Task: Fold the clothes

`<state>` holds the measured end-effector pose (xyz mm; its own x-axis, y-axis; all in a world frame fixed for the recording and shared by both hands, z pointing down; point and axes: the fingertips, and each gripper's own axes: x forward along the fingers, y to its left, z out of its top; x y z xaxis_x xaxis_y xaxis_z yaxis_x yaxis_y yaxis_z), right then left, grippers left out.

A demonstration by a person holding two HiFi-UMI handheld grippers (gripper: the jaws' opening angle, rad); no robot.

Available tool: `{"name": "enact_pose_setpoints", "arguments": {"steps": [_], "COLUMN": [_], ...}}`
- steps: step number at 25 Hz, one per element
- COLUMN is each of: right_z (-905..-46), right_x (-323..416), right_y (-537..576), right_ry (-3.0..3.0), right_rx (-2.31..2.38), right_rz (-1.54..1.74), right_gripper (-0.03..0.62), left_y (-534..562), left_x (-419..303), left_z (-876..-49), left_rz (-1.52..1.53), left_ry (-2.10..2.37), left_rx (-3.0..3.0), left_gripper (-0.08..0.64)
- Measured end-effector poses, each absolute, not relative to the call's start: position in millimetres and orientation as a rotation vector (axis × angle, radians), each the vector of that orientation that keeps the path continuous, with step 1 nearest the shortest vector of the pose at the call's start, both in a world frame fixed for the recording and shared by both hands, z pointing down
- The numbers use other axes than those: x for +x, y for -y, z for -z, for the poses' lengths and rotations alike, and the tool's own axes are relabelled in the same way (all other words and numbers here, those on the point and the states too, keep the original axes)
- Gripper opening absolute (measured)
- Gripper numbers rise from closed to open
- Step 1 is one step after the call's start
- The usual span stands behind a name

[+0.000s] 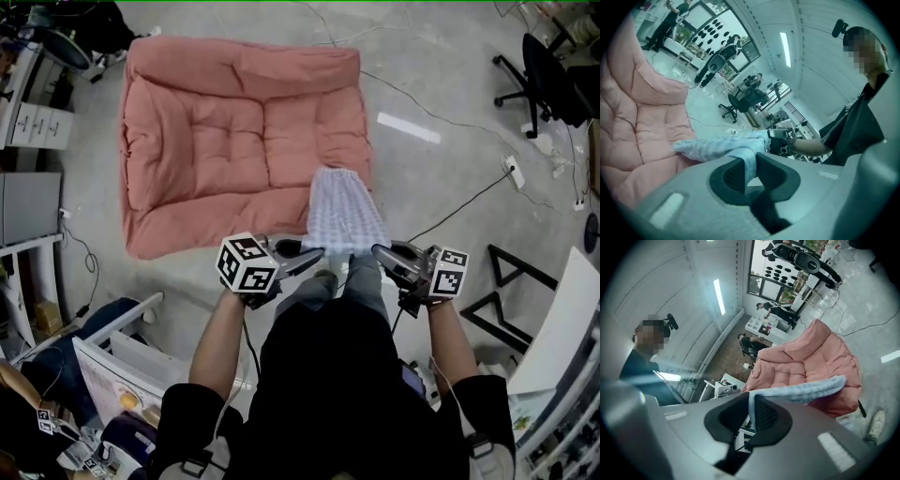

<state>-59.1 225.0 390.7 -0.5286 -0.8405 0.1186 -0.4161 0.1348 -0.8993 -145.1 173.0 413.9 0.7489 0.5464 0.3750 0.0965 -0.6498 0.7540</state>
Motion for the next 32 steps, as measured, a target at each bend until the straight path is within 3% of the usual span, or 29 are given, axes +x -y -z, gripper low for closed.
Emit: {"name": "enact_pose_setpoints", "arguments": {"steps": [17, 32], "right_z": [-246, -225], "right_x": [23, 161], "right_y": [-276, -348], "right_ry": [-2.147, -2.12], "right_rx": [-1.172, -1.406], "right_rz": [0.985, 0.867], "right_gripper": [0.017, 0.017], "left_y": [-216, -281], "left_x": [-61, 85], "left_z": [-272, -254], "left_rz": [-0.699, -0.724], "left_ry": [-0.553, -0.598], "left_rx": [2.351, 2.435], "left_gripper": [0.042, 0.041]}}
